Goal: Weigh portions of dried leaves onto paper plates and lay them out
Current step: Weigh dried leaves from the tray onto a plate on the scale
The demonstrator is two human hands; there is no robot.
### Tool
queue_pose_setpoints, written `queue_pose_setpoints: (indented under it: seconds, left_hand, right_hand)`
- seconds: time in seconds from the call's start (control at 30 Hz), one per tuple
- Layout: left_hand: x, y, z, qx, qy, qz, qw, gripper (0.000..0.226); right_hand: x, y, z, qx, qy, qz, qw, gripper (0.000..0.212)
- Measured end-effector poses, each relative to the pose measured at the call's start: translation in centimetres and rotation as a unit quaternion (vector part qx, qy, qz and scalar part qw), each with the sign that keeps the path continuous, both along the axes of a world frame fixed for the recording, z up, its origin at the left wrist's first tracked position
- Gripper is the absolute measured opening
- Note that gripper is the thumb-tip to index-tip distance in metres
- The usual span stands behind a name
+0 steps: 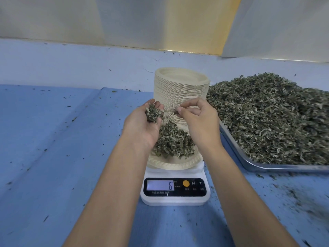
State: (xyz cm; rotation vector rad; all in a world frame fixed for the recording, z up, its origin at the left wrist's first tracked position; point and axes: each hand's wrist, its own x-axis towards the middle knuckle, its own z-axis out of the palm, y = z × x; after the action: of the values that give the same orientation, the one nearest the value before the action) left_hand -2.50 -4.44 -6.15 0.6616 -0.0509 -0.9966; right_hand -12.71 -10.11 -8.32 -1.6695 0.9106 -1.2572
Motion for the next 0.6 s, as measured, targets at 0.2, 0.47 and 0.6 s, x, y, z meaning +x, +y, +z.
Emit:
queue_pose_setpoints:
  seconds: [0.2,0.47,0.6]
  left_hand:
    - [0.0,0.1,0.0,0.002,0.003,-0.001,1.0,0.025]
    - [-0.2,0.0,0.0,0.008,-0.006,-0.015,1.0,0.025]
    - [-0.4,-0.1,0.0,0.027,-0.043,-0.028,0.998,0.026]
  right_hand:
    - [-0.2,-0.6,-0.5,-0.021,0.088,-0.006,0.996,0.007]
    - [-0.1,-0.2,0.4,-0.015,0.002,0.017,1.0,0.003]
    - [0.3,0.8,1.2,-0.022,-0.024,0.108,0.994,0.01]
